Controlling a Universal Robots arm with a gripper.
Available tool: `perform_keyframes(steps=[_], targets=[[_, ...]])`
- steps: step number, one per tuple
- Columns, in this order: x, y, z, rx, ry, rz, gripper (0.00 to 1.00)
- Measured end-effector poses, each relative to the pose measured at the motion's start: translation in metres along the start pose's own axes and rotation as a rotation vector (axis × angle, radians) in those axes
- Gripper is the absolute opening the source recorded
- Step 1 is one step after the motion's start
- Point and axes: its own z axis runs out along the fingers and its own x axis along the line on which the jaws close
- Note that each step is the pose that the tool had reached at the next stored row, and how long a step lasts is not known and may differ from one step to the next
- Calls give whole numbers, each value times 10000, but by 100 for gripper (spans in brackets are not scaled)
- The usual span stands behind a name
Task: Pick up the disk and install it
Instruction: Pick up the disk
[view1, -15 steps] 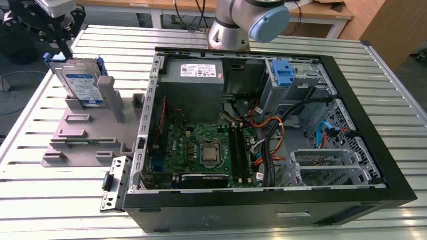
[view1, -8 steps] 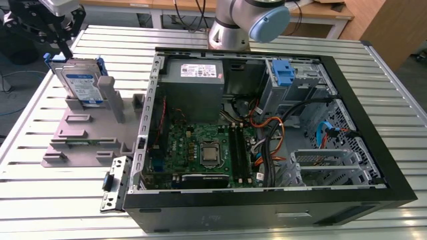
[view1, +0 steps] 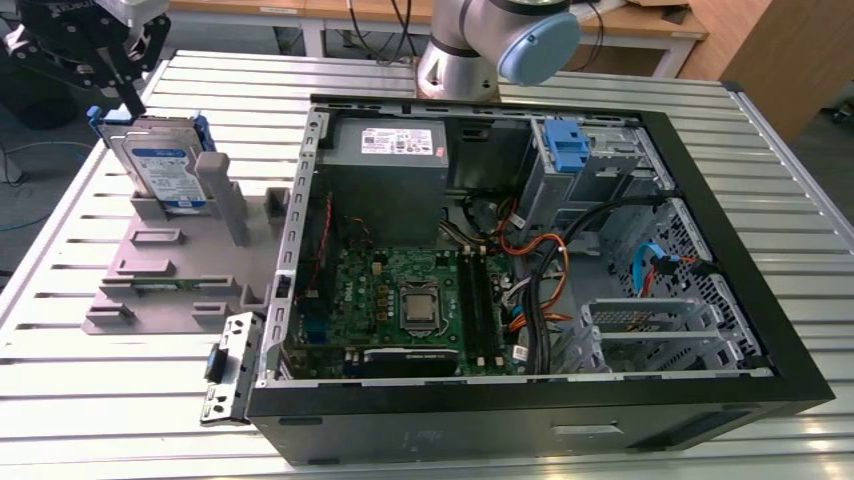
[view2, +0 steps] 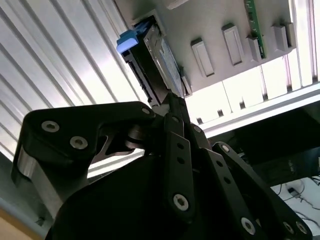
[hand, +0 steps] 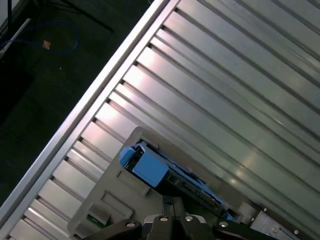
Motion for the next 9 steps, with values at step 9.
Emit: perform_keyframes(steps=[9], targets=[[0, 0, 2, -46, 57, -1628, 11]])
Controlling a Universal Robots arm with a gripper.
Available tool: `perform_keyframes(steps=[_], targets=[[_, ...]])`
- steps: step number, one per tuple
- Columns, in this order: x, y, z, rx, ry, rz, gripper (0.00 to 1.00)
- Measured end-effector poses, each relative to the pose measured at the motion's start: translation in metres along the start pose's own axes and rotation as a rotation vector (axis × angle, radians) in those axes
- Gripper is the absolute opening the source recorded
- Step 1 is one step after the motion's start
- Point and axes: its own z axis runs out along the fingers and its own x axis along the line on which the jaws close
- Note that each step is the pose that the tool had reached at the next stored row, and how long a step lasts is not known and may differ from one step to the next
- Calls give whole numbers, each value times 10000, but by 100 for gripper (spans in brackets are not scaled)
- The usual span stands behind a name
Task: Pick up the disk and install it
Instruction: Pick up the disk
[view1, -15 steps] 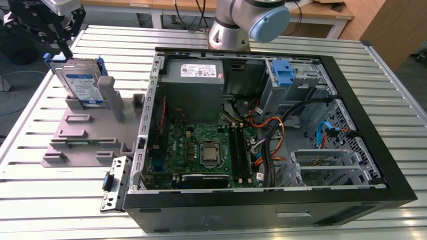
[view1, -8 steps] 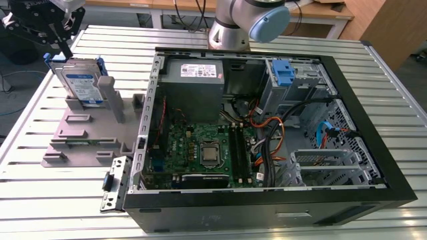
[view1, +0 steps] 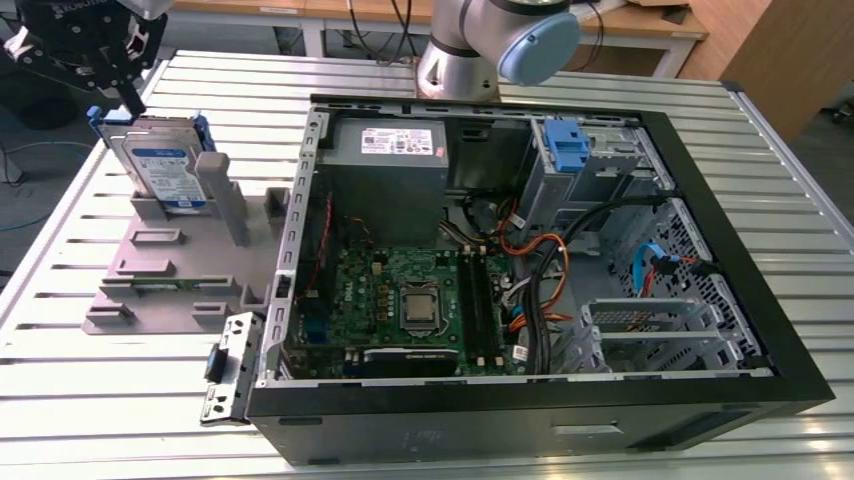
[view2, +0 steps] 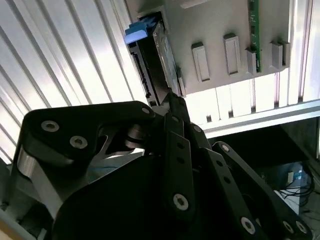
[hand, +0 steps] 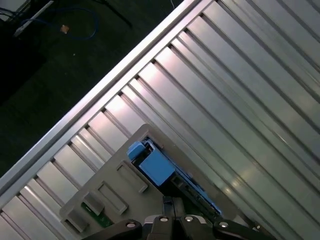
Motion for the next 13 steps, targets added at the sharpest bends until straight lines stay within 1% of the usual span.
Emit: perform_keyframes(steps=[13], targets=[[0, 0, 3, -69, 84, -2363, 11]])
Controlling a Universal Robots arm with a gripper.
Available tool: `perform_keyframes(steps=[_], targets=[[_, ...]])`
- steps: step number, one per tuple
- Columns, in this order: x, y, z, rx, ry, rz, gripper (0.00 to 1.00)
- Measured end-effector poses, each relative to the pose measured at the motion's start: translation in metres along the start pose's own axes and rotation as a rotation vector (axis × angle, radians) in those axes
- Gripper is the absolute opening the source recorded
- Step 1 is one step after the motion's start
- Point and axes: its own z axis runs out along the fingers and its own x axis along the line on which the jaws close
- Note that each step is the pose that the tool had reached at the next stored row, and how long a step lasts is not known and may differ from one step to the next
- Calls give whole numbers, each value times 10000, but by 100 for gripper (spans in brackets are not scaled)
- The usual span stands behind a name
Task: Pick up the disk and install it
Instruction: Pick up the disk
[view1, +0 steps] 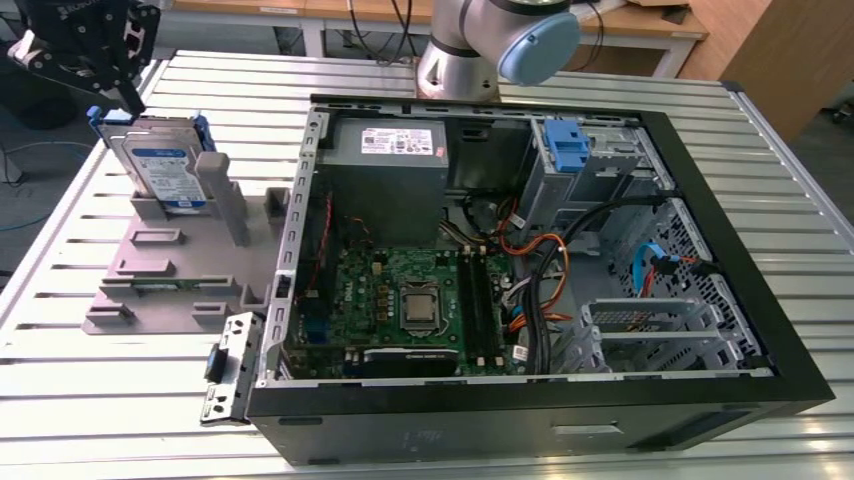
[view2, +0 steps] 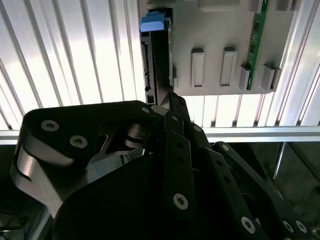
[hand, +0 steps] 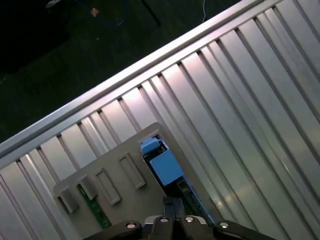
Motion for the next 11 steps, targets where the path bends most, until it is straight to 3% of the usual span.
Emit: perform_keyframes(steps=[11], targets=[[0, -1, 9, -53, 67, -1930, 11]])
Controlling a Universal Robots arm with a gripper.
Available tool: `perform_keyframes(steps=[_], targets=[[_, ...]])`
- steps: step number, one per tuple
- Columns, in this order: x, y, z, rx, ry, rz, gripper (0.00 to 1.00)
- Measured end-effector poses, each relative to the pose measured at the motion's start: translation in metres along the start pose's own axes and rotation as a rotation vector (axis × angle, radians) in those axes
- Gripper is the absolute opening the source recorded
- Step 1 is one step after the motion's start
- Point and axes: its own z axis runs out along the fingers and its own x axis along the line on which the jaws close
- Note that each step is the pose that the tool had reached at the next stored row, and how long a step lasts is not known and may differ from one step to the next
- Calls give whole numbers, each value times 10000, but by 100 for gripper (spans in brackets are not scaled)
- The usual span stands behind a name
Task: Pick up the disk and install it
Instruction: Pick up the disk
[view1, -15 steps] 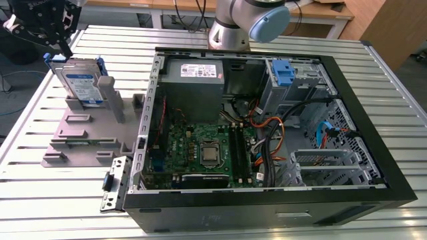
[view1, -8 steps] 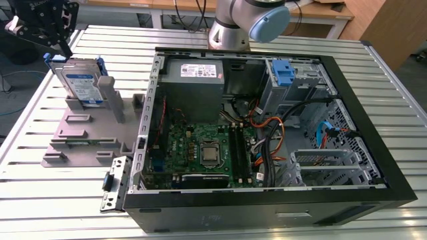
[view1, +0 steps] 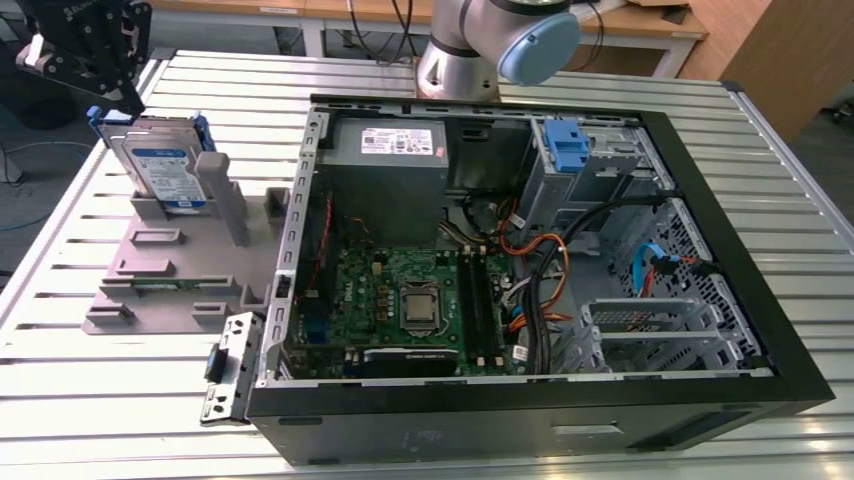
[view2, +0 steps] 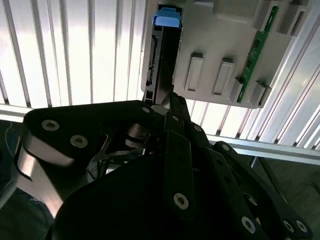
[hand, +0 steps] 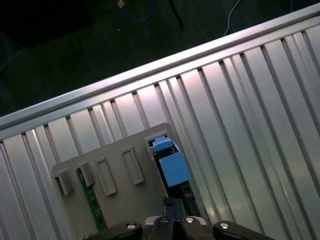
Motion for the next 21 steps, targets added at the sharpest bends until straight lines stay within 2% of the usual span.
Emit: perform_keyframes(steps=[4, 6, 16, 21], targets=[[0, 0, 3, -19, 23, -652, 11], [0, 0, 3, -25, 31, -854, 11], [-1, -1, 4, -26, 31, -892, 11], [-1, -4, 7, -39, 46, -1307, 11]])
